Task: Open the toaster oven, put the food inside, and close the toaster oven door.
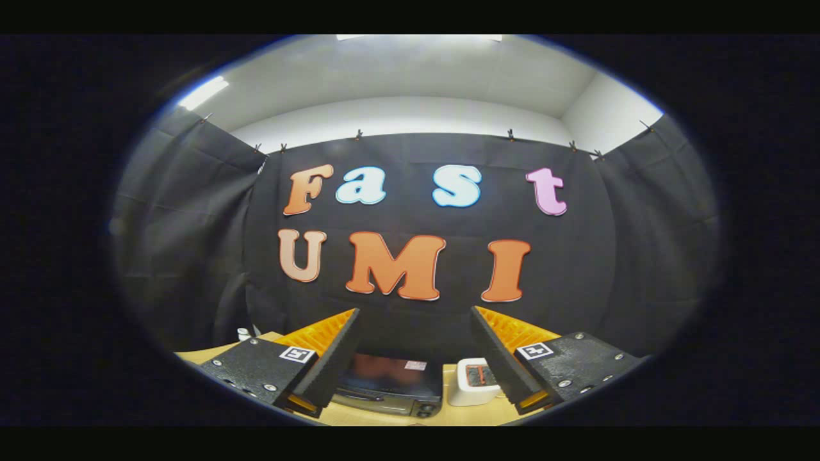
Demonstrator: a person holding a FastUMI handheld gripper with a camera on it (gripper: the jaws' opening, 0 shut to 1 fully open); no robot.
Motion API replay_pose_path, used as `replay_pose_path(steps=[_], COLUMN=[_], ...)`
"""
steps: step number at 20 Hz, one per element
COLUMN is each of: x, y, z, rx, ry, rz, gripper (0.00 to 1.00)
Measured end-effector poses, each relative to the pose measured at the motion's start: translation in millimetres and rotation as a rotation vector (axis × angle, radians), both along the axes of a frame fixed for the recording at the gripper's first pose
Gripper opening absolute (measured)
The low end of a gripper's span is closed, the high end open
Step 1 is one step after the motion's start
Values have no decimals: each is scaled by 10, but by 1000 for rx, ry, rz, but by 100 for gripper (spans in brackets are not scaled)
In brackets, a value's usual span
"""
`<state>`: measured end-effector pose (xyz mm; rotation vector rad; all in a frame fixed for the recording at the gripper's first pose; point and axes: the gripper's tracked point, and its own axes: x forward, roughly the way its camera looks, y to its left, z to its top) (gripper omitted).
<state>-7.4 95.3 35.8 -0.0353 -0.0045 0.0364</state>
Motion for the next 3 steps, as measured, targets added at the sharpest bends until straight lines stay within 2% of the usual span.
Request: replay_pose_path(steps=[3], x=[-42], y=[0], z=[151], rx=[-29], ry=[-40], rz=[-2], gripper=[99])
